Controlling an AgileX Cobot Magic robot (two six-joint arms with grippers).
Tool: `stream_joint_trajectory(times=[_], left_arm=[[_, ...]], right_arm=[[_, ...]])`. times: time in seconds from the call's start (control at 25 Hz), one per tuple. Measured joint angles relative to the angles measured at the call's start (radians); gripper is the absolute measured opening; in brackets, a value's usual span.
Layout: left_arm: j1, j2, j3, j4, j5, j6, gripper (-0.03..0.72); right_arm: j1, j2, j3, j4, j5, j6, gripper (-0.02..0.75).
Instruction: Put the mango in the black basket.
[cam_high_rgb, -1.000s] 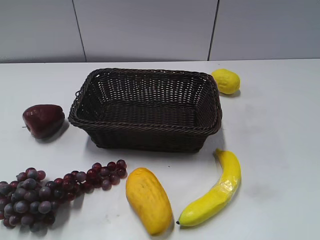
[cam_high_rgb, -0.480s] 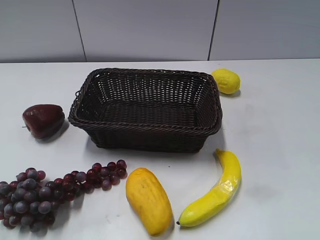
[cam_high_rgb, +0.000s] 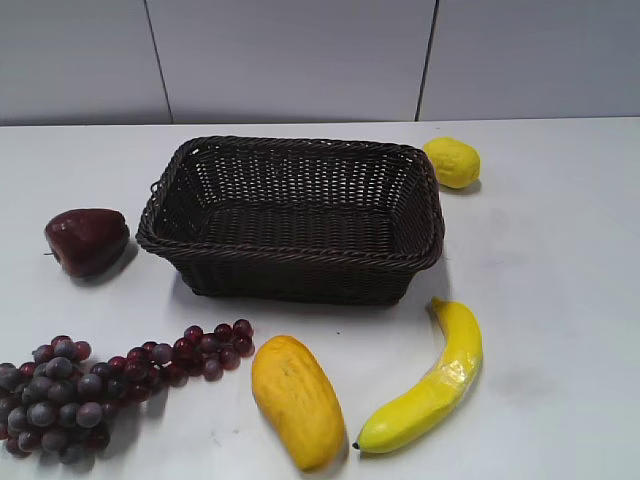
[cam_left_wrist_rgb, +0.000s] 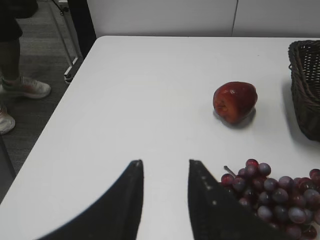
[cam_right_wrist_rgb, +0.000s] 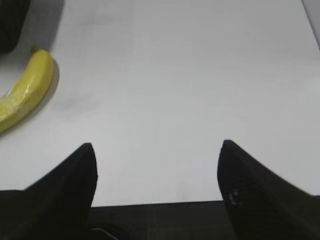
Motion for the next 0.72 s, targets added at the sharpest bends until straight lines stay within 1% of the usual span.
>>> stream_joint_trajectory(times=[0.32,0.44,0.6,0.72], left_arm=[[0.0,0.0,0.0,0.0,0.0,0.0,0.24],[0.0,0.0,0.0,0.0,0.0,0.0,0.24],[0.0,0.0,0.0,0.0,0.0,0.0,0.24],[0.0,0.0,0.0,0.0,0.0,0.0,0.24]], right_arm=[[0.0,0.38,-0.126,0.121,-0.017,-0.072,0.575],[0.0,0.489,-0.152,0.148,-0.02,-0.089,0.575],[0.0,0.623,-0.182,0.214,-0.024,-0.157,0.575],[0.031,0.704,-0.202,0.246,-0.027,-0.189,0.575]])
